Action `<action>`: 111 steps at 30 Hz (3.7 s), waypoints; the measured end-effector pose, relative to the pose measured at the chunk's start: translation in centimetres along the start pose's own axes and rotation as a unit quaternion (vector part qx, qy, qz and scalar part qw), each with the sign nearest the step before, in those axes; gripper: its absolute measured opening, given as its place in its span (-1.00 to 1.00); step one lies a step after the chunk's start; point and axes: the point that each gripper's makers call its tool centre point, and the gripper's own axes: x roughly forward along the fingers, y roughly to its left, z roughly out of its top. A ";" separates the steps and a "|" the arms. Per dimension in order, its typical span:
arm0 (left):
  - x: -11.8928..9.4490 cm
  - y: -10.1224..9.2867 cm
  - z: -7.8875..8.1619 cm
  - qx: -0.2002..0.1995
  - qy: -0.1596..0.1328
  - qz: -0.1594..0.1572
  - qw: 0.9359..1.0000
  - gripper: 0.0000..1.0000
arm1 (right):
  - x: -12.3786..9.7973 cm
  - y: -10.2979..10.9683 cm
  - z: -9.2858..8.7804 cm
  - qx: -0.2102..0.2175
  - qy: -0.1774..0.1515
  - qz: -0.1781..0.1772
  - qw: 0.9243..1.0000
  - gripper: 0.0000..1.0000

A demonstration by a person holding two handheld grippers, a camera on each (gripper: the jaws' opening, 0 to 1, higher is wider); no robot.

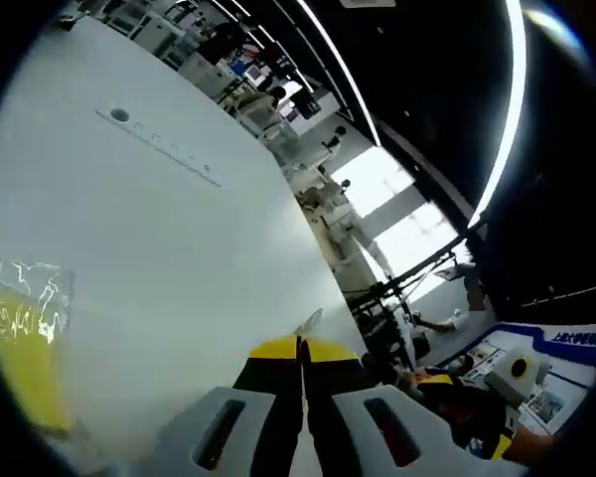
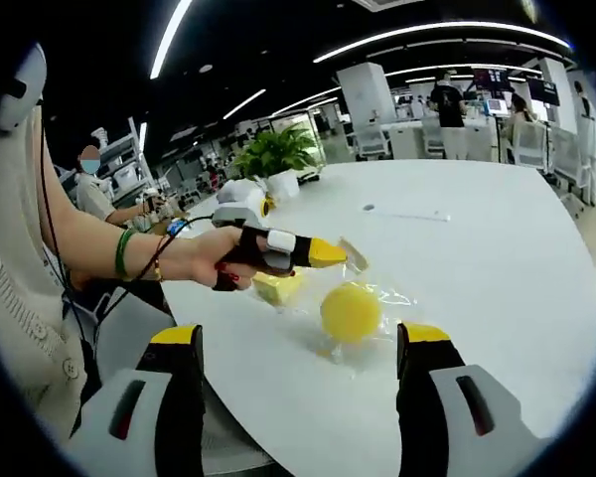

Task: Compare the silicone blocks by pressing each to a similar depth, holding the contact briefly, and releasing to observe deformation and rebound differences across the visible hardness samples.

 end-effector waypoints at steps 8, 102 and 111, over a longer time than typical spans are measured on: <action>1.4 3.9 0.7 -0.049 -0.039 0.038 0.997 -1.00 | 0.3 -1.0 -0.1 0.014 -0.004 0.001 1.000 0.44; -34.3 -2.6 1.9 0.344 -0.178 0.116 0.914 0.53 | 2.0 13.4 2.0 0.022 -0.175 0.009 0.984 0.71; -34.8 -2.3 0.6 0.333 -0.166 0.107 0.922 0.66 | 2.3 13.8 0.9 0.016 -0.148 0.007 0.989 0.79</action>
